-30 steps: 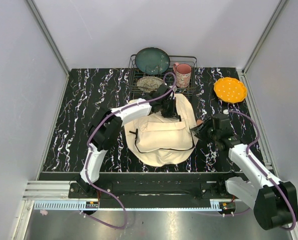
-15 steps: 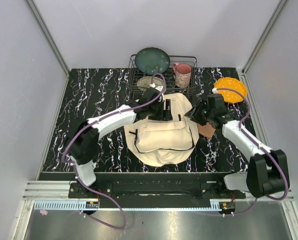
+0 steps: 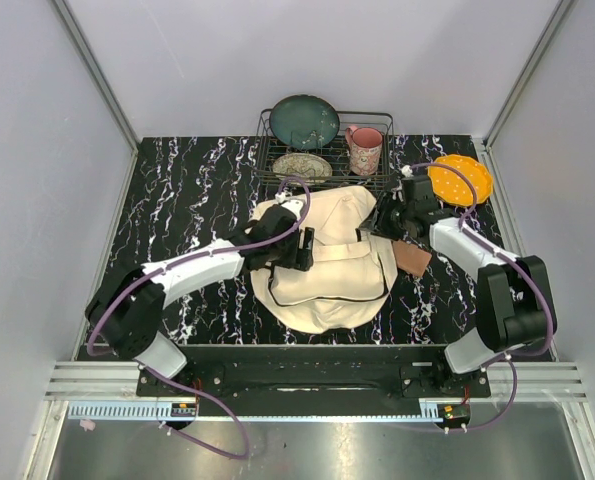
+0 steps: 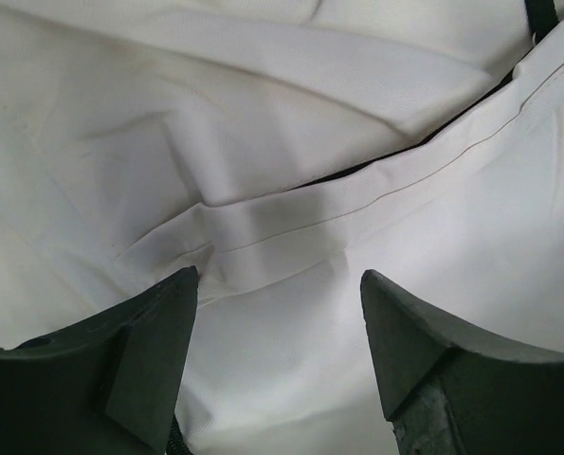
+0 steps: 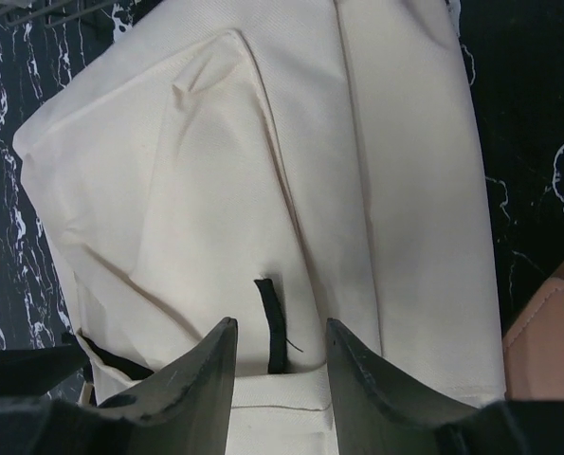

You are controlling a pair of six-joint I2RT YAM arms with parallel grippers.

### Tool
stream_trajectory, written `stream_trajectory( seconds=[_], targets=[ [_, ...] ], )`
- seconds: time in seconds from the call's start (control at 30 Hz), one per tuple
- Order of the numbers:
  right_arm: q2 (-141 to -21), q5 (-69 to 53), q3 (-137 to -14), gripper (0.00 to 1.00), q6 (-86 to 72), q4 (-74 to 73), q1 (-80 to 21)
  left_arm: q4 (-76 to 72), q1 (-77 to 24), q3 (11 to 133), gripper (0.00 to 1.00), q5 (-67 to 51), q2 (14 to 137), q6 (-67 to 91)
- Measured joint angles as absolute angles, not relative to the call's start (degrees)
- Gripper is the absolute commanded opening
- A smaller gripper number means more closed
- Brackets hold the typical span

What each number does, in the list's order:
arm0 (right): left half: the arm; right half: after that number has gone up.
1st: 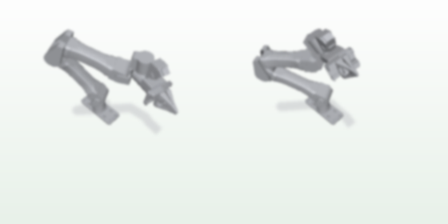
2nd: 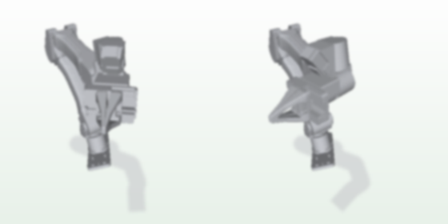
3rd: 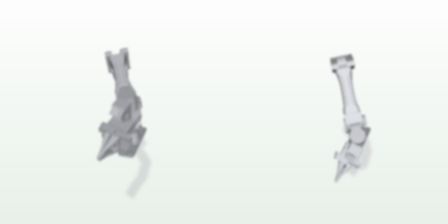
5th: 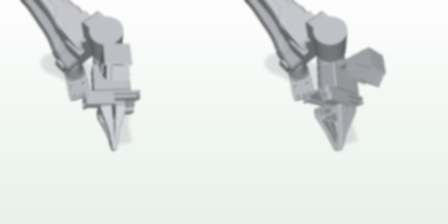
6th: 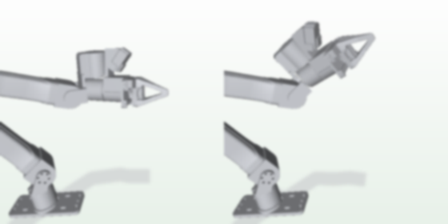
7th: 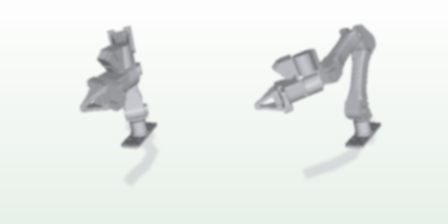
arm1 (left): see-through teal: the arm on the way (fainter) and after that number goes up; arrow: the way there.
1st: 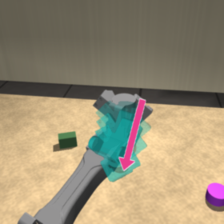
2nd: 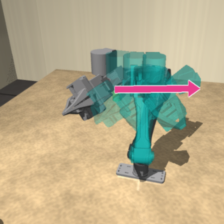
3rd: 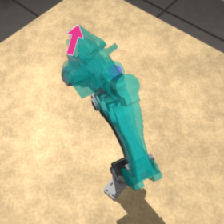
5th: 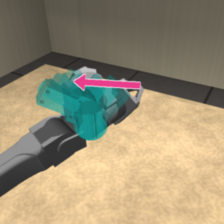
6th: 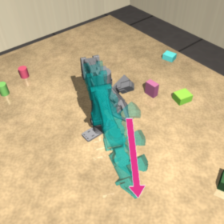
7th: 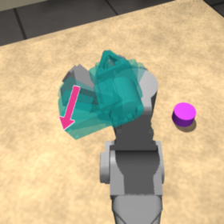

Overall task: Pack the student bag
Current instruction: Unzip the student bag at the center of the board.

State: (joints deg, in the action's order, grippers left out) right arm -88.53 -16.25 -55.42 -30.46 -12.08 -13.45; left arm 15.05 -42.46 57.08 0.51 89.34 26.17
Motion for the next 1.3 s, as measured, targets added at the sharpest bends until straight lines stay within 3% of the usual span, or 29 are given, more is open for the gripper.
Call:
stream_trajectory(
  seconds=[0.77,1.0,1.03,1.07,1.3],
  targets=[
    [-96.7,-11.4,-60.2,0.4,-25.3,-13.2,-18.3,13.2,-42.4,53.8,0.74,2.7,84.7,21.2],
    [-97.8,-8.9,-61.8,0.26,-24.1,-13.9,-20.3,13.4,-42.4,51.9,0.73,3.1,81.0,21.2],
    [-98.1,-8.6,-62.2,0.14,-23.8,-14.2,-20.5,13.5,-42.4,51.9,0.73,3.1,80.8,21.2],
    [-98.4,-8.4,-62.5,0.1,-23.8,-14.5,-20.7,13.6,-42.4,51.9,0.73,3.1,80.5,21.2],
    [-98.9,-8.1,-62.9,0.0,-24.0,-14.7,-20.9,14.5,-42.4,51.4,0.74,4.1,76.9,21.2]
  ],
)
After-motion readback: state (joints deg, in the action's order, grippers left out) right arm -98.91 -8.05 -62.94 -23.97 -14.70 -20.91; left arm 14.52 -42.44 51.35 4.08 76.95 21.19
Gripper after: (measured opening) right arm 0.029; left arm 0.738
